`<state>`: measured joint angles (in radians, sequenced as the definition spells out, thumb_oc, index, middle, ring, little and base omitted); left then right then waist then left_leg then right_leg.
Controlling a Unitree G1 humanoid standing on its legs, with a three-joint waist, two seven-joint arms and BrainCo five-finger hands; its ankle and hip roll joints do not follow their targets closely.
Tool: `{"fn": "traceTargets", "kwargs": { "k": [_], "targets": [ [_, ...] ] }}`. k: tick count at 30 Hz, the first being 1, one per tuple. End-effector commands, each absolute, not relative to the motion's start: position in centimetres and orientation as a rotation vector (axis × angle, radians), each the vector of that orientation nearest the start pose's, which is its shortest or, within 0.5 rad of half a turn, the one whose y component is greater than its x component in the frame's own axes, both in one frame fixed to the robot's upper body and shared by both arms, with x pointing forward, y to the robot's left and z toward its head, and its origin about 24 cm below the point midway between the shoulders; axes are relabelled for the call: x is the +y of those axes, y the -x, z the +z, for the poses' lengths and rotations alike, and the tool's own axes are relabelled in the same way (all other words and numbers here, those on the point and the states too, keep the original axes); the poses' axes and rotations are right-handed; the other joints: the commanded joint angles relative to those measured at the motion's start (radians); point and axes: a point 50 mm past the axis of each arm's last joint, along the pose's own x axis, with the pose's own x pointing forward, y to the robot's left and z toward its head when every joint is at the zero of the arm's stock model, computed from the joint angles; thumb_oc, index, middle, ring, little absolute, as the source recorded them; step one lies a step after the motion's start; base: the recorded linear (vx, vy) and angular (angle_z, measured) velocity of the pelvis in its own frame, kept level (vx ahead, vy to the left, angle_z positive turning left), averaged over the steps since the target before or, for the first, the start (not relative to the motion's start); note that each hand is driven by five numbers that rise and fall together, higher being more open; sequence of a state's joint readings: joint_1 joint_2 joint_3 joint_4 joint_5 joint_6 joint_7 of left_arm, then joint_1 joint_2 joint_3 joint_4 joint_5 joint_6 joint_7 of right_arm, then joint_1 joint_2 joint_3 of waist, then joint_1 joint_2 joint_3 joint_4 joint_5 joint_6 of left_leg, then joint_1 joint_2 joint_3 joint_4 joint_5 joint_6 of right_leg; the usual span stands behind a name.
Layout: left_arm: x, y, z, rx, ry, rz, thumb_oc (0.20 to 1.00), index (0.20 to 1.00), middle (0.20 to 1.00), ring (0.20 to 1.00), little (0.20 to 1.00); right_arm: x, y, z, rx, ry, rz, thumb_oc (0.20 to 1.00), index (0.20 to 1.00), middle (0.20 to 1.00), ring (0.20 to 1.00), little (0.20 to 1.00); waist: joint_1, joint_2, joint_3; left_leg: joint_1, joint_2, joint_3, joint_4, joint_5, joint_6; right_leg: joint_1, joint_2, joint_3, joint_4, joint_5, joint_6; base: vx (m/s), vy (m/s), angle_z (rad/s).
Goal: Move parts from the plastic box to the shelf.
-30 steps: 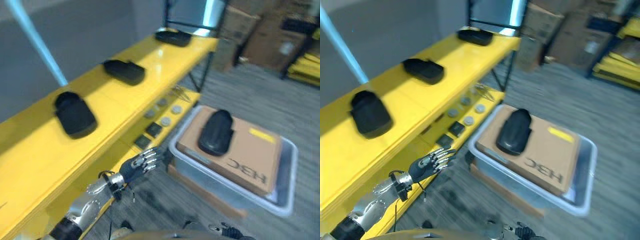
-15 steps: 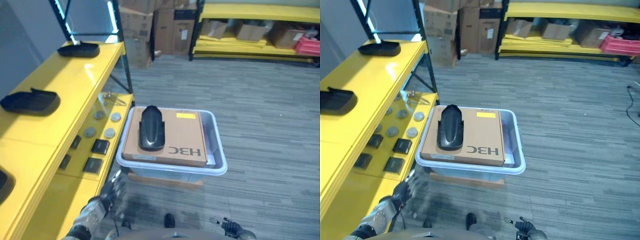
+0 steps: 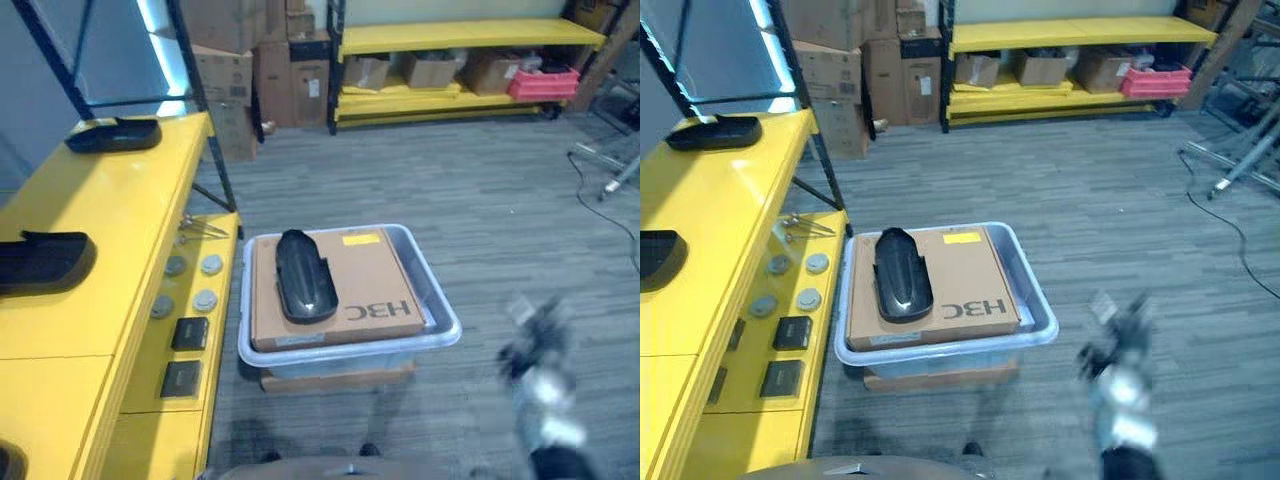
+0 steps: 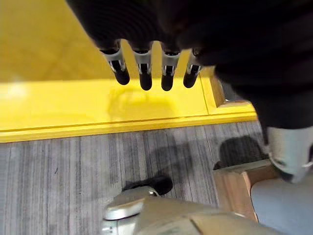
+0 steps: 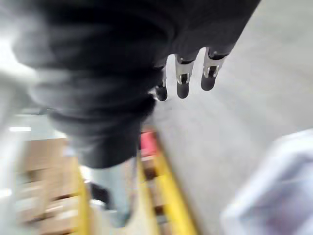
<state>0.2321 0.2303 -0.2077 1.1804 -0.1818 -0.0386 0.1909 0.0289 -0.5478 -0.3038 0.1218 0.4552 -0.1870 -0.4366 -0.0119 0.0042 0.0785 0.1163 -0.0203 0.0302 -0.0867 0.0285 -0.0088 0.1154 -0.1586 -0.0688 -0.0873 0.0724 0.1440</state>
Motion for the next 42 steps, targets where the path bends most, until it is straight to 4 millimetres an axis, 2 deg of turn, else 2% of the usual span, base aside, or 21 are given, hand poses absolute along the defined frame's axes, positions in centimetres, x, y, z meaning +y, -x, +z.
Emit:
{"fn": "traceTargets", "kwargs": {
  "k": [1,2,4,6,8,9,10,12,15,21,26,31,38,39,42],
  "targets": [
    [25.0,-3.8,-16.4,1.296,-0.330,0.260,1.000,1.000,1.000,1.000,1.000,-34.2,-23.9,11.9,-0.321,0.224,-0.915,1.000,1.000,1.000,1.000,1.000,0.040,-0.006,0.009,-0.073,0.010,-0.068,-0.001,0.005,0.009,-0.051,0.033,-0.071,0.025,-0.005,-0.012,0.08,0.049,0.50],
    [24.6,-3.3,-16.5,1.311,-0.346,0.234,1.000,1.000,1.000,1.000,1.000,-33.1,-25.7,13.0,-0.287,0.280,-0.856,1.000,1.000,1.000,1.000,1.000,0.082,-0.006,0.005,-0.080,0.003,-0.093,-0.001,0.008,0.009,-0.040,0.031,-0.092,0.009,-0.003,-0.009,0.08,0.042,0.43],
    [24.5,-3.1,-16.6,1.321,-0.345,0.232,1.000,1.000,1.000,1.000,1.000,-32.8,-26.5,12.8,-0.240,0.296,-0.812,1.000,1.000,1.000,1.000,1.000,0.098,-0.007,0.002,-0.084,0.001,-0.101,-0.001,0.010,0.008,-0.038,0.030,-0.102,0.008,-0.005,-0.008,0.05,0.025,0.25],
    [24.6,-2.5,-16.6,1.328,-0.357,0.206,1.000,1.000,1.000,1.000,1.000,-32.6,-27.5,10.7,-0.089,0.275,-0.752,1.000,1.000,1.000,1.000,1.000,0.126,-0.007,-0.003,-0.093,0.000,-0.112,-0.001,0.016,0.007,-0.038,0.026,-0.121,0.008,-0.007,-0.009,0.04,0.026,0.29],
    [24.6,-1.9,-16.6,1.331,-0.355,0.187,1.000,1.000,1.000,1.000,1.000,-32.7,-27.7,8.3,0.046,0.242,-0.758,1.000,1.000,1.000,1.000,1.000,0.153,-0.002,0.000,-0.100,-0.001,-0.121,-0.001,0.022,0.009,-0.036,0.022,-0.141,0.011,-0.009,-0.011,0.04,0.034,0.12],
    [24.6,-1.9,-16.6,1.331,-0.355,0.187,1.000,1.000,1.000,1.000,1.000,-32.7,-27.7,8.3,0.046,0.242,-0.758,1.000,1.000,1.000,1.000,1.000,0.153,-0.002,0.000,-0.100,-0.001,-0.121,-0.001,0.022,0.009,-0.036,0.022,-0.141,0.011,-0.009,-0.011,0.02,0.049,0.13],
    [24.7,-1.6,-16.6,1.327,-0.357,0.168,1.000,1.000,1.000,1.000,1.000,-33.5,-27.8,6.7,0.113,0.283,-0.775,1.000,1.000,1.000,1.000,1.000,0.181,0.005,0.009,-0.112,-0.002,-0.138,-0.001,0.030,0.007,-0.041,0.018,-0.158,0.022,-0.015,-0.014,0.00,0.065,0.32],
    [24.8,-1.7,-16.5,1.320,-0.355,0.152,1.000,1.000,1.000,1.000,1.000,-33.9,-28.2,5.9,0.158,0.289,-0.794,1.000,1.000,1.000,1.000,1.000,0.202,0.014,0.018,-0.124,-0.004,-0.150,-0.001,0.037,0.007,-0.049,0.011,-0.172,0.031,-0.017,-0.015,-0.01,0.082,0.30],
    [24.9,-2.0,-16.5,1.308,-0.358,0.127,1.000,1.000,1.000,1.000,1.000,-34.6,-29.0,6.0,0.192,0.307,-0.840,1.000,1.000,1.000,1.000,1.000,0.236,0.033,0.037,-0.154,-0.010,-0.177,0.001,0.051,0.008,-0.073,-0.002,-0.193,0.055,-0.024,-0.018,-0.06,0.103,0.33],
    [25.1,-2.7,-16.3,1.279,-0.342,0.079,1.000,1.000,1.000,1.000,1.000,-36.9,-30.0,8.2,0.193,0.329,-0.934,1.000,1.000,1.000,1.000,1.000,0.291,0.075,0.101,-0.226,-0.040,-0.233,0.025,0.072,0.009,-0.123,-0.030,-0.233,0.099,-0.036,-0.022,-0.09,0.101,0.33],
    [25.1,-2.7,-16.2,1.262,-0.328,0.051,1.000,1.000,1.000,1.000,1.000,-38.4,-30.1,9.7,0.171,0.342,-0.974,1.000,1.000,1.000,1.000,1.000,0.320,0.096,0.139,-0.272,-0.061,-0.262,0.037,0.082,0.007,-0.146,-0.041,-0.259,0.109,-0.041,-0.023,-0.08,0.061,0.24],
    [25.1,-2.9,-16.2,1.245,-0.304,0.033,1.000,1.000,1.000,1.000,1.000,-37.8,-31.2,10.3,0.197,0.381,-0.930,1.000,1.000,1.000,1.000,1.000,0.337,0.104,0.176,-0.302,-0.077,-0.277,0.049,0.085,0.007,-0.166,-0.047,-0.272,0.133,-0.059,-0.027,-0.07,0.030,0.15],
    [24.6,-3.0,-16.2,1.218,-0.298,0.017,1.000,1.000,1.000,1.000,1.000,-37.3,-30.6,7.1,0.376,0.456,-0.844,1.000,1.000,1.000,1.000,1.000,0.354,0.110,0.201,-0.316,-0.084,-0.285,0.062,0.088,0.004,-0.166,-0.053,-0.284,0.141,-0.064,-0.030,-0.01,0.012,0.09],
    [24.4,-3.1,-16.2,1.209,-0.299,0.006,1.000,1.000,1.000,1.000,1.000,-36.6,-30.9,6.5,0.403,0.487,-0.811,1.000,1.000,1.000,1.000,1.000,0.358,0.113,0.212,-0.324,-0.086,-0.285,0.067,0.088,0.005,-0.170,-0.054,-0.283,0.142,-0.065,-0.031,-0.03,0.024,0.17],
    [24.5,-3.3,-16.2,1.204,-0.292,0.012,1.000,1.000,1.000,1.000,1.000,-36.0,-31.1,6.1,0.449,0.528,-0.779,1.000,1.000,1.000,1.000,1.000,0.359,0.113,0.218,-0.330,-0.086,-0.281,0.069,0.089,0.005,-0.173,-0.053,-0.281,0.141,-0.065,-0.031,-0.02,0.011,0.06]
  ]
}}
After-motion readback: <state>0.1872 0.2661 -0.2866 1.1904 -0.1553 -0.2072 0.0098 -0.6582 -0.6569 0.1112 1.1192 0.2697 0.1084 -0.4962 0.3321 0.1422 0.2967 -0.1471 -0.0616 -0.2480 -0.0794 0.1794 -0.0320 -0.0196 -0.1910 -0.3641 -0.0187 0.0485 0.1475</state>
